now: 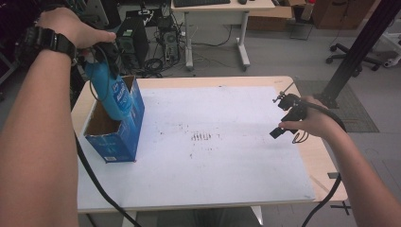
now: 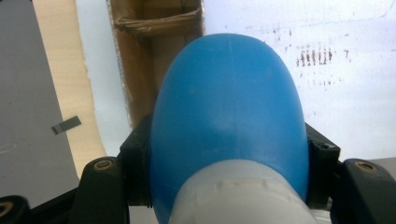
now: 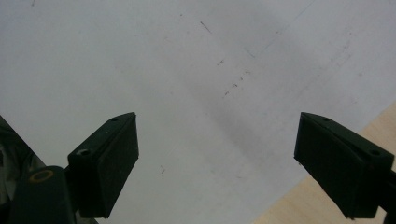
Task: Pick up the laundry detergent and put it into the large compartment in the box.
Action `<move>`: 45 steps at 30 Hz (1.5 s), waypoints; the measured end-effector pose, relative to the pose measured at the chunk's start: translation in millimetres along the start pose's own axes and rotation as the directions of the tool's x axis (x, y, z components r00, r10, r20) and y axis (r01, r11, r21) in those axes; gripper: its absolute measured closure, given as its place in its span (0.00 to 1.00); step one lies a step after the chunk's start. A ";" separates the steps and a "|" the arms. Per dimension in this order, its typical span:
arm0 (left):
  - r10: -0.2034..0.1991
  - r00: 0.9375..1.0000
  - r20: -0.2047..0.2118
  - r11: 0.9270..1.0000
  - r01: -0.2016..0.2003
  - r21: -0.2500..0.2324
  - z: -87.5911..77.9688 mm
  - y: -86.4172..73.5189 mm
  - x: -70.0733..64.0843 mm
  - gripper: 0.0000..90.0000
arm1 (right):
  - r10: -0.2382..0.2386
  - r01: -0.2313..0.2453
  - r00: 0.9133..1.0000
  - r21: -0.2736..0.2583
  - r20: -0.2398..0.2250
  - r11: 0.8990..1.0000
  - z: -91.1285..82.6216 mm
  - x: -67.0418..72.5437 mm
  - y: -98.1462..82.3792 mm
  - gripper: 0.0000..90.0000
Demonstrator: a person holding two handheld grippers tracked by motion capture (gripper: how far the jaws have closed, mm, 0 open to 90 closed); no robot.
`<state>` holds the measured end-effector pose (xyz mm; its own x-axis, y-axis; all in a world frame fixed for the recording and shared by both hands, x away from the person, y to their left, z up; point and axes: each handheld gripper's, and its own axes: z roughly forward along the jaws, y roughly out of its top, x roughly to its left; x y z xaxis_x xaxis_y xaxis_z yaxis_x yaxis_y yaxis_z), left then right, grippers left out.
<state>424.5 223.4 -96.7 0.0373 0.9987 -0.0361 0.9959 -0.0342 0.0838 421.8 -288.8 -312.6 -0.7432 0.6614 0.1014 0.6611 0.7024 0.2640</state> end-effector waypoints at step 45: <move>-0.128 0.991 -0.030 0.991 0.129 0.029 23.3 -2.2 50.0 0.42 | 0.012 -0.012 1.000 0.016 -0.003 1.000 5.3 -2.7 -1.4 0.15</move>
<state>426.1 272.5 -121.9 -0.0931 0.9955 -0.0166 0.9944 0.0938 0.0492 423.5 -290.2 -318.4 -0.7354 0.6691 0.1075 0.6716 0.6983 0.2476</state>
